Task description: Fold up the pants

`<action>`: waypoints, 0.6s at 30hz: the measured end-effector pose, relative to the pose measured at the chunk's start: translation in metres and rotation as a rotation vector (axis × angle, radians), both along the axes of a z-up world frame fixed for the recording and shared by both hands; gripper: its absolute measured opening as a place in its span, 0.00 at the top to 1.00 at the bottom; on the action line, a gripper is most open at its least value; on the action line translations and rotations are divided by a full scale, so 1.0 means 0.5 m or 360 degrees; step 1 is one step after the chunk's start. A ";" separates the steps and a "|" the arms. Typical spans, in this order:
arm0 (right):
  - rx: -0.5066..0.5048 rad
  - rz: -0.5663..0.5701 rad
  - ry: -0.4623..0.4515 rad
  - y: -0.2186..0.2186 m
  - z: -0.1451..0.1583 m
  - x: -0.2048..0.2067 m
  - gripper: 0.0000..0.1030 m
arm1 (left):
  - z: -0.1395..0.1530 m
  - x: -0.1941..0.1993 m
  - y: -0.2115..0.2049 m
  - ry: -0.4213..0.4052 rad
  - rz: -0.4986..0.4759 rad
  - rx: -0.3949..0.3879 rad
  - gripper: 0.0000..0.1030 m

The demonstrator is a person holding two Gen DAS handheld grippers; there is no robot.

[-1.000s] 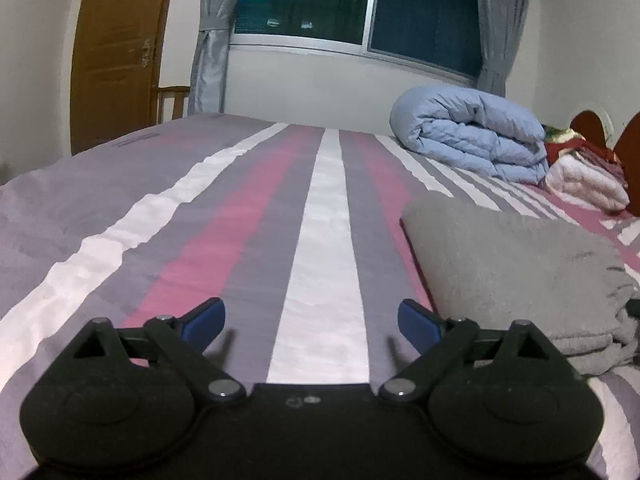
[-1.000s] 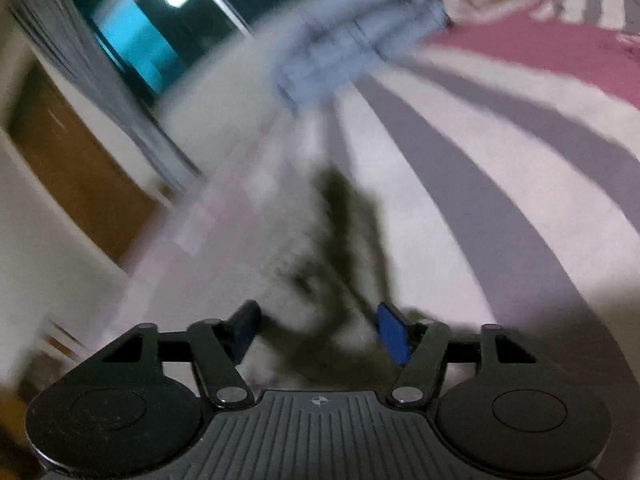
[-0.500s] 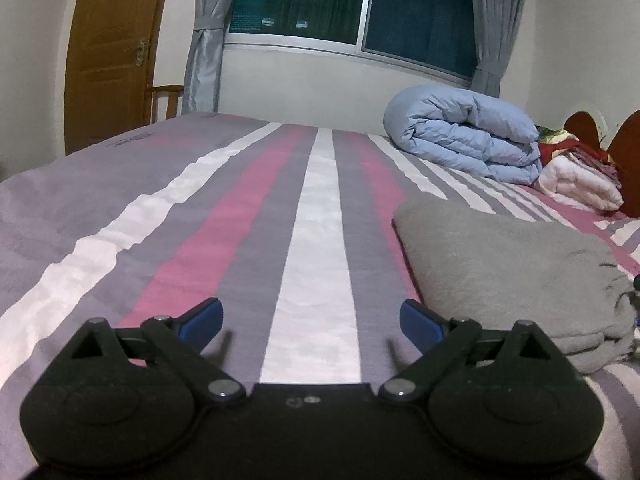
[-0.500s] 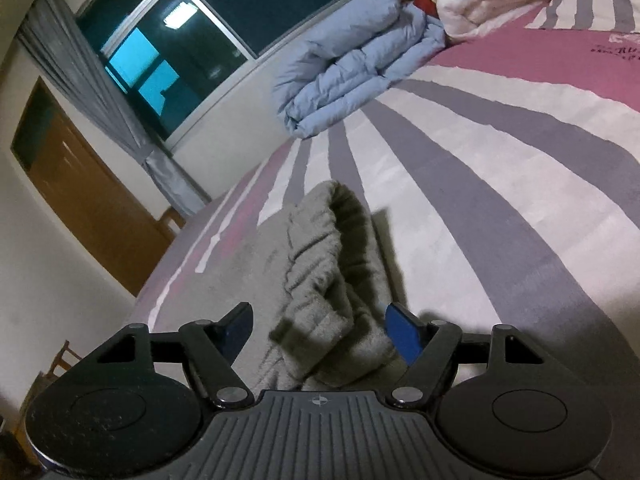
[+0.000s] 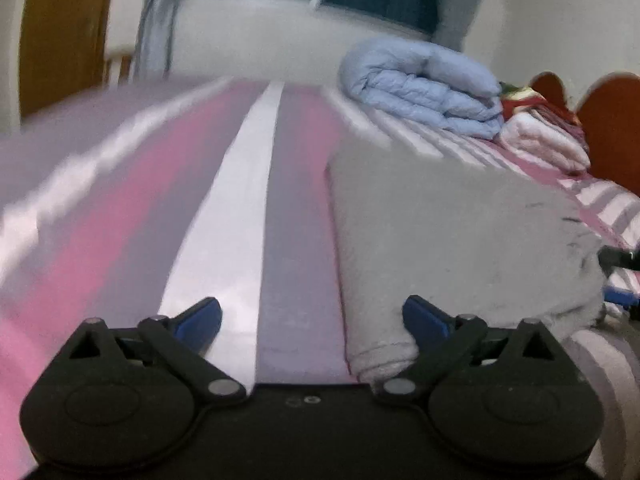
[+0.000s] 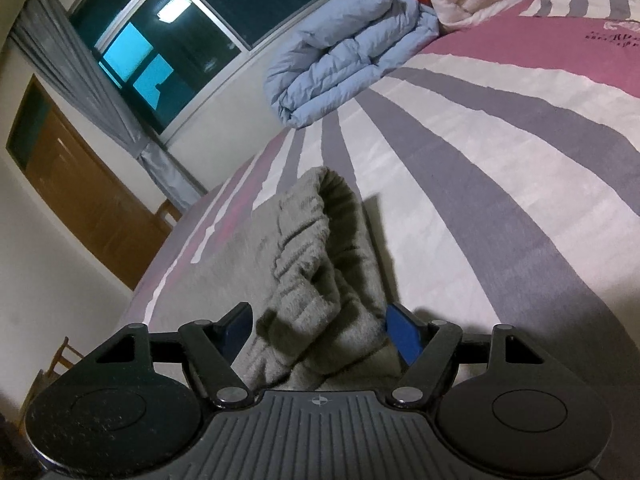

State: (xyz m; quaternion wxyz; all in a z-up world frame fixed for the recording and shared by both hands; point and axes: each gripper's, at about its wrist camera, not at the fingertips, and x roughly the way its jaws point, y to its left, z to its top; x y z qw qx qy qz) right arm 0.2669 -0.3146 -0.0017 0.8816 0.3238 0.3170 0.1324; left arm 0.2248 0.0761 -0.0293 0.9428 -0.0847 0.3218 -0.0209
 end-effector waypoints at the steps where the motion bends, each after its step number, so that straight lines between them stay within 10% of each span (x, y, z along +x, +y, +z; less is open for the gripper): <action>1: 0.0006 0.0002 0.0012 -0.001 -0.002 0.002 0.28 | 0.001 0.002 0.010 0.0010 0.0002 -0.0035 0.08; 9: 0.0142 0.0027 -0.0002 -0.029 -0.003 0.020 0.28 | 0.041 0.010 0.083 -0.0131 0.0031 -0.0342 0.12; 18: 0.0220 0.0144 0.0070 -0.050 -0.025 0.087 0.28 | 0.005 0.147 0.083 0.0110 -0.0280 -0.0622 0.25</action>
